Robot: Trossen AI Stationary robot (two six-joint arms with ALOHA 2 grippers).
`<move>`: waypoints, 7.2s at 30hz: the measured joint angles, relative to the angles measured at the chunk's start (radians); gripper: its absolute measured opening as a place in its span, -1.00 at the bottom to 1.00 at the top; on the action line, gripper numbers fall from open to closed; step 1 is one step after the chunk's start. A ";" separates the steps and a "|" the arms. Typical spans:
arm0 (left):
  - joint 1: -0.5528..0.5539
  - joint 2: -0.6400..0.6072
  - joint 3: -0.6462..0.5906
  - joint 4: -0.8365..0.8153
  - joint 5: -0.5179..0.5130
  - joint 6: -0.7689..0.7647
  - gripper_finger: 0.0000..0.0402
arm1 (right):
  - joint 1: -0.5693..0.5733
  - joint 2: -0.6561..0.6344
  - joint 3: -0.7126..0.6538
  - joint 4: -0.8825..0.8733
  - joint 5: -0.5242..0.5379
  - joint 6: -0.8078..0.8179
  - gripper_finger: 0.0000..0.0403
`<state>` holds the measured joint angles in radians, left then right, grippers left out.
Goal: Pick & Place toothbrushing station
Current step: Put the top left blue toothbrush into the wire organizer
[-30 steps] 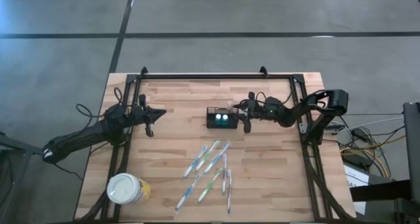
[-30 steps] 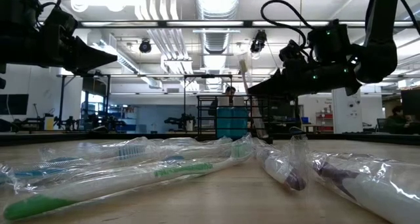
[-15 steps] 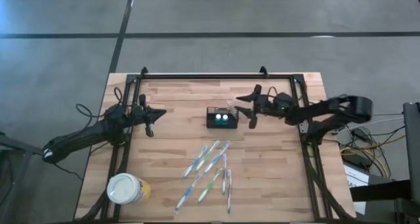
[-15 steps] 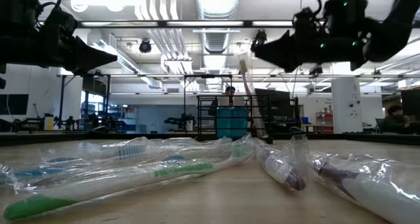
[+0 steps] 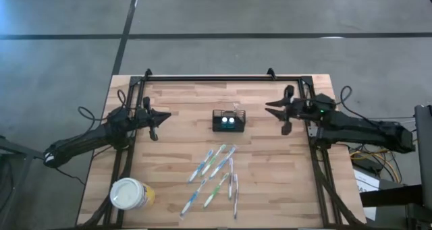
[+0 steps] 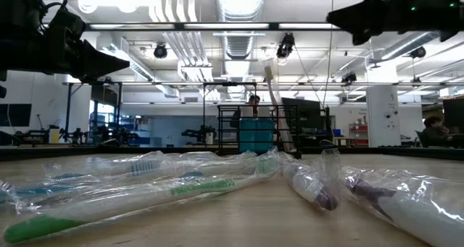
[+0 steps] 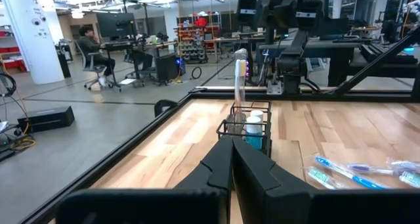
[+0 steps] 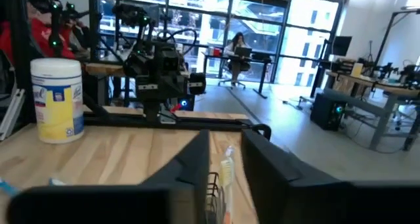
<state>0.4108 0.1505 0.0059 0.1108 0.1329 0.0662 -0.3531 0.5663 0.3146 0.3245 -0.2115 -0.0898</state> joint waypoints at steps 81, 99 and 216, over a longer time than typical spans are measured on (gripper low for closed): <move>-0.464 1.360 1.043 -0.655 -0.255 -0.400 -0.85 | 0.000 -0.485 -0.306 -0.165 -0.058 0.068 -0.96; -0.602 1.514 1.021 -0.551 -0.210 -0.737 0.12 | -0.001 -0.485 -0.305 -0.164 -0.048 0.087 -0.96; -0.475 0.102 0.049 0.213 -0.369 -0.090 -0.99 | 0.000 -0.478 -0.305 -0.125 -0.050 0.090 -0.96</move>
<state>-0.0645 0.2522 0.0552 0.3241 -0.2366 -0.0239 -0.3534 0.0879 0.0093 0.1997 -0.2619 0.0001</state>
